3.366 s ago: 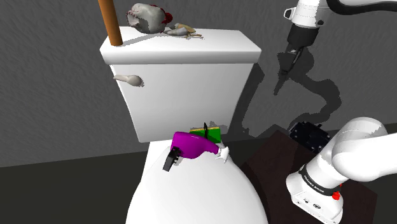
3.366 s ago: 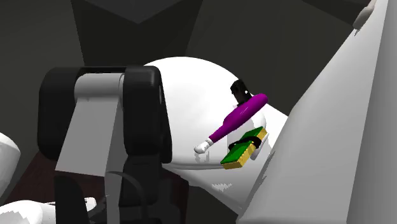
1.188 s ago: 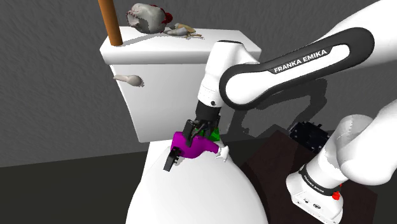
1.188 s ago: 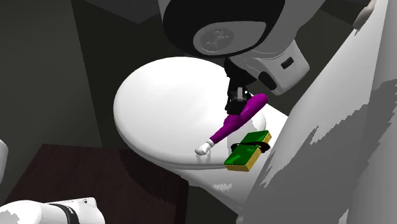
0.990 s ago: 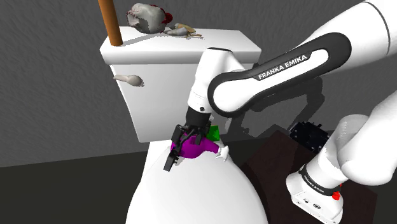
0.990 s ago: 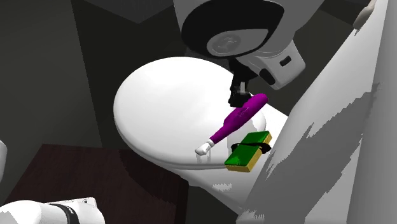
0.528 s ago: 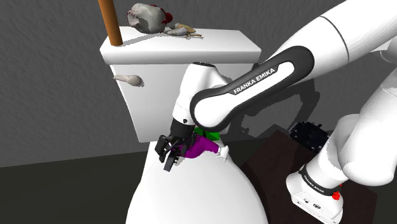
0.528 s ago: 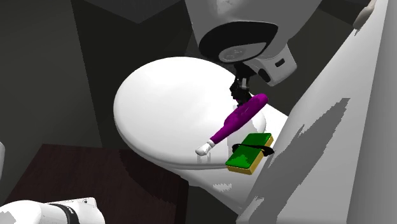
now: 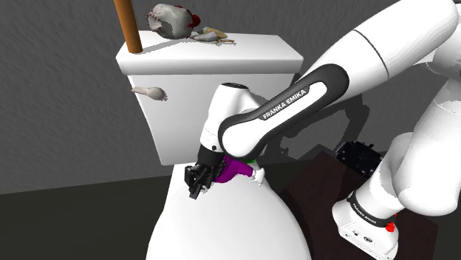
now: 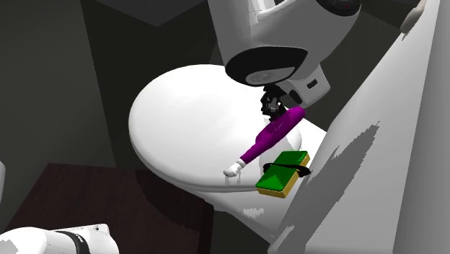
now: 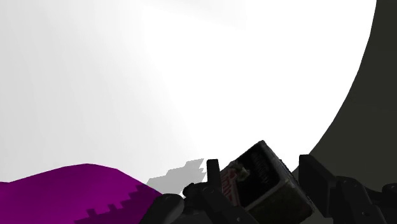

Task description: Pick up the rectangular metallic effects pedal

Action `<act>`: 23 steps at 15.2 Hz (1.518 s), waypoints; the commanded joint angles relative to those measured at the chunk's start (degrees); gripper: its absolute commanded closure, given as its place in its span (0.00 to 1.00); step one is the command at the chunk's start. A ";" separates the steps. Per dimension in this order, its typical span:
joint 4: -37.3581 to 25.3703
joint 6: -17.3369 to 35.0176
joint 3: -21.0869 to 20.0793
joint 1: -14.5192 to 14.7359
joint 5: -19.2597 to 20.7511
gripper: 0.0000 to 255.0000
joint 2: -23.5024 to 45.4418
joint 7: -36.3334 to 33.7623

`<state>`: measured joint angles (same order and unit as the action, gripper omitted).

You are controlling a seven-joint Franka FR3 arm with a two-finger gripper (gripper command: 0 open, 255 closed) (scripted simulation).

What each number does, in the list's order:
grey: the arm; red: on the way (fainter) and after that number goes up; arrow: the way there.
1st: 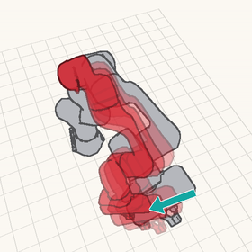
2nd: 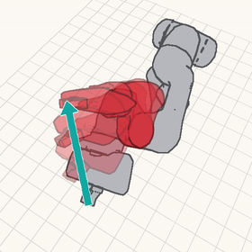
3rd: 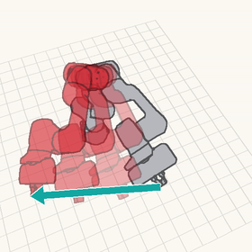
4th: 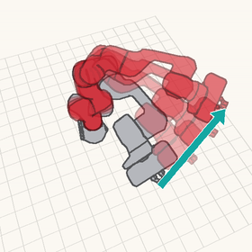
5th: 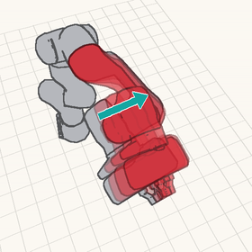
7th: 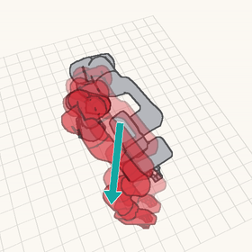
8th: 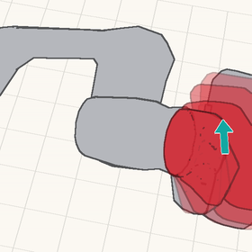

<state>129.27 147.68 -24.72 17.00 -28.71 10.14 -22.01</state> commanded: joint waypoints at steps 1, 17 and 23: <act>0.00 0.08 0.00 0.00 -0.01 1.00 0.07 0.04; -1.56 -6.40 0.24 -0.49 0.68 1.00 -5.17 -2.28; -3.19 -10.77 0.48 -0.82 1.20 1.00 -8.11 -3.77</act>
<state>126.42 137.65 -24.30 16.24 -27.62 2.46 -25.55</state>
